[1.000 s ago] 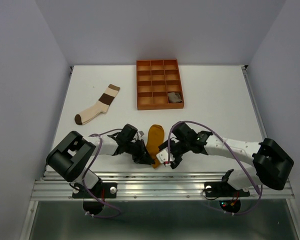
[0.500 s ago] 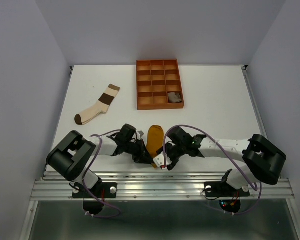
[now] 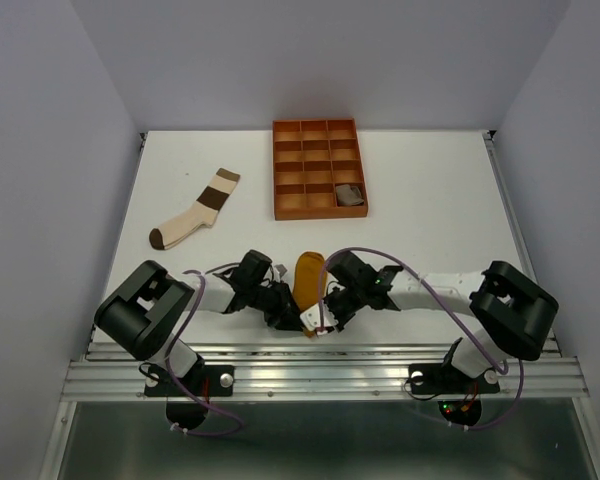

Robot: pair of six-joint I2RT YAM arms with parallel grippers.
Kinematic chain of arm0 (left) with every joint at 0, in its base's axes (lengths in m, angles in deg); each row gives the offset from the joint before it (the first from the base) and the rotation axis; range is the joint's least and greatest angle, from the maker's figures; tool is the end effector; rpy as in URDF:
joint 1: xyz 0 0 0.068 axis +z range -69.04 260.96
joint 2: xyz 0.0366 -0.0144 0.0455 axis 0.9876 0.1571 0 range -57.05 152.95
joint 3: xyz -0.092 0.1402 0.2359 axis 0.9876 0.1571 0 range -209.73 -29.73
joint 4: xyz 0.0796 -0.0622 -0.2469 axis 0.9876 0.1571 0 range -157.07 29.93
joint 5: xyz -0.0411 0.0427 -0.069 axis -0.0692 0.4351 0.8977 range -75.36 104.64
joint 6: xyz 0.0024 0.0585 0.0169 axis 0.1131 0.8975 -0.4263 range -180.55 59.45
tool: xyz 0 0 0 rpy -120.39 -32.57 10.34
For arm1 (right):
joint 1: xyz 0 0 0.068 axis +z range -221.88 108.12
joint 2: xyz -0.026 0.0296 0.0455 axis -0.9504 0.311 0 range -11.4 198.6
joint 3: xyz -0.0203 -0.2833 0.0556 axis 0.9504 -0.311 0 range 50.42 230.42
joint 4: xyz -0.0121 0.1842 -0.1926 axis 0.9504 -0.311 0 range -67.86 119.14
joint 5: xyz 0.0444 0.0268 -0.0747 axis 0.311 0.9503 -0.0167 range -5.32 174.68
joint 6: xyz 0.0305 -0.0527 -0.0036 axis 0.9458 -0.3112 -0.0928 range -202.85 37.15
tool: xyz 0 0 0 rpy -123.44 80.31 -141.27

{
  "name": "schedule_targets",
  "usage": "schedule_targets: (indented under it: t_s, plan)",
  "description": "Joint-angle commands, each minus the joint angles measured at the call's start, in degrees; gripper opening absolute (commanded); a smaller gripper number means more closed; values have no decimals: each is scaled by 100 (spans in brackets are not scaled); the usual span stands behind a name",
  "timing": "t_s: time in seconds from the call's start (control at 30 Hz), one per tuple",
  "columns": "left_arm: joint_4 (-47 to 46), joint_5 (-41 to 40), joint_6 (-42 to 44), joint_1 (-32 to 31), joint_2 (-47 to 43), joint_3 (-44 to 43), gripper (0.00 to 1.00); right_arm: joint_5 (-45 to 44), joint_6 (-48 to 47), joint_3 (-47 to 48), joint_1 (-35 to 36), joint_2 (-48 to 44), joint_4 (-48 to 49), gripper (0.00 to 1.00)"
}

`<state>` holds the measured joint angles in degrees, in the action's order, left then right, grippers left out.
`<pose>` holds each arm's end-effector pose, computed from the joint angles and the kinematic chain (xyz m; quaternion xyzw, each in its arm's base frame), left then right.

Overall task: Roll the socks
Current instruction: Roll the sock at the center of the board.

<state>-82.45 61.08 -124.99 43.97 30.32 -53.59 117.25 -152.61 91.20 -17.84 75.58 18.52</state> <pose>0.1742 -0.1725 0.1182 0.0668 -0.8673 0.4873 0.0772 0.1466 0.2440 0.1608 -0.8492 0.3626 0.2288 0.3082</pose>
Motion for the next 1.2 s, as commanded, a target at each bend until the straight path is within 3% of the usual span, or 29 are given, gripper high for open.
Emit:
schedule_targets:
  t_s: [0.0, 0.07, 0.17, 0.2, 0.23, 0.27, 0.47, 0.8, 1.17]
  plan:
    - [814, -360, 439, 17, -211, -338, 32, 47, 313, 491, 36, 346, -704, 15]
    - [1768, -783, 730, 17, -448, -828, 39, 29, 480, 624, 36, 425, -968, 14]
    - [2956, -1749, 1153, 17, -756, -1470, 59, 152, 603, 800, 36, 530, -1302, 13]
    - [3144, -2109, 1223, 17, -905, -1568, 68, 248, 630, 888, 36, 591, -1416, 12]
    - [3294, -2278, 1241, 17, -985, -1648, 87, 284, 673, 932, 36, 627, -1504, 12]
    - [3522, -2427, 1259, 17, -1064, -1753, 99, 319, 700, 985, 36, 662, -1671, 11]
    - [3990, -3448, 926, 17, -1670, -1685, 99, 468, 1086, 1423, 36, 1013, -2251, 8]
    - [3604, -3747, 108, 17, -2953, -673, 99, 1163, 1983, 2013, -446, 1619, -2674, 6]
    - [3172, -3888, 336, -71, -3429, -287, 94, 1620, 2054, 2892, -1080, 2577, -3499, 6]
